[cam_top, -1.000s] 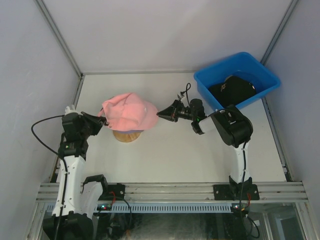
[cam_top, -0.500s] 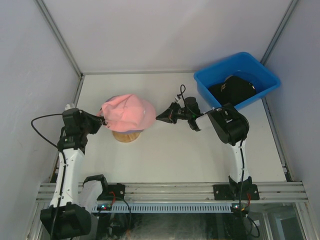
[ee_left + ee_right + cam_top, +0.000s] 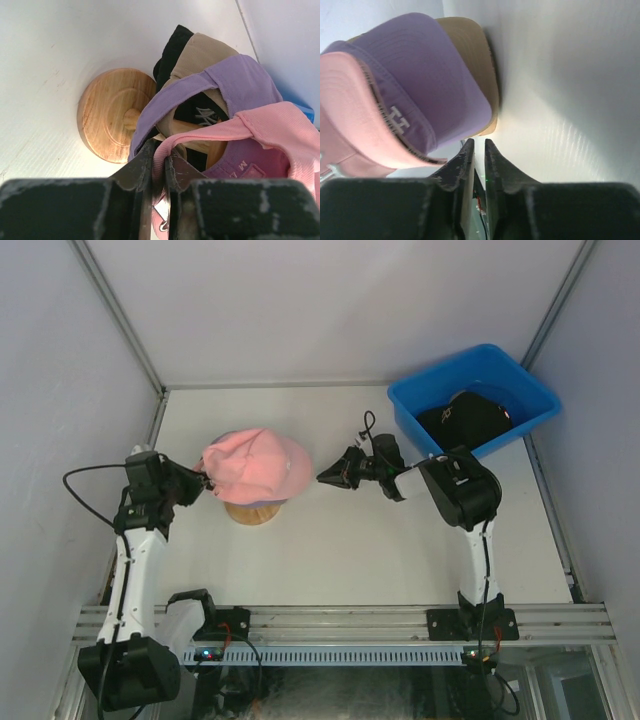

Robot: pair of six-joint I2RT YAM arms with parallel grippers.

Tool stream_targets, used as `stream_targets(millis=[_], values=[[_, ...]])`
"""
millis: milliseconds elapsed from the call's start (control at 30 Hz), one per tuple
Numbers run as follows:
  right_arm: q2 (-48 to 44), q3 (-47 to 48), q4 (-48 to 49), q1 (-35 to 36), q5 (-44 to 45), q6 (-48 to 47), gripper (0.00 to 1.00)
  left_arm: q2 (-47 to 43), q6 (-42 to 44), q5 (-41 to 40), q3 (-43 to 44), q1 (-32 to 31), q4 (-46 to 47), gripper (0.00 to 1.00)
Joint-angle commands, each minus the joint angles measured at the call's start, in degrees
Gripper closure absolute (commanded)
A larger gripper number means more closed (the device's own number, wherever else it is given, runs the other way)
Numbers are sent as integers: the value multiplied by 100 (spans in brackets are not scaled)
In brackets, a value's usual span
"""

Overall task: Stack the hats
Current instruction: Stack the hat on the hat.

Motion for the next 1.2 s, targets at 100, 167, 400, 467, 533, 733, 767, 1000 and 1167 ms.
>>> stream_targets(millis=[100,167,400,467,533,733,767,1000,1167], values=[[-607,-292,1658,-296,-192,725,75,7,166,-103,533,47,-17,79],[-586,-279,2061,-305,-250,982,67,4,157,-98,554,51,-22,76],[-352,-5,2463,-182,-385,1372,58,45,170,-85,660,46,-20,72],[-269,95,2473,-131,-434,1396,56,75,175,-62,687,46,-23,72],[-211,157,2432,-84,-444,1390,55,117,191,-33,707,47,-17,72],[-102,187,2235,-33,-460,1243,53,209,249,15,770,53,-69,72],[-108,172,2147,-32,-461,1170,53,224,253,16,766,51,-76,71],[-145,95,1819,-25,-414,807,53,296,316,29,762,62,-111,72],[-80,110,1757,6,-415,709,52,324,341,46,759,75,-132,73]])
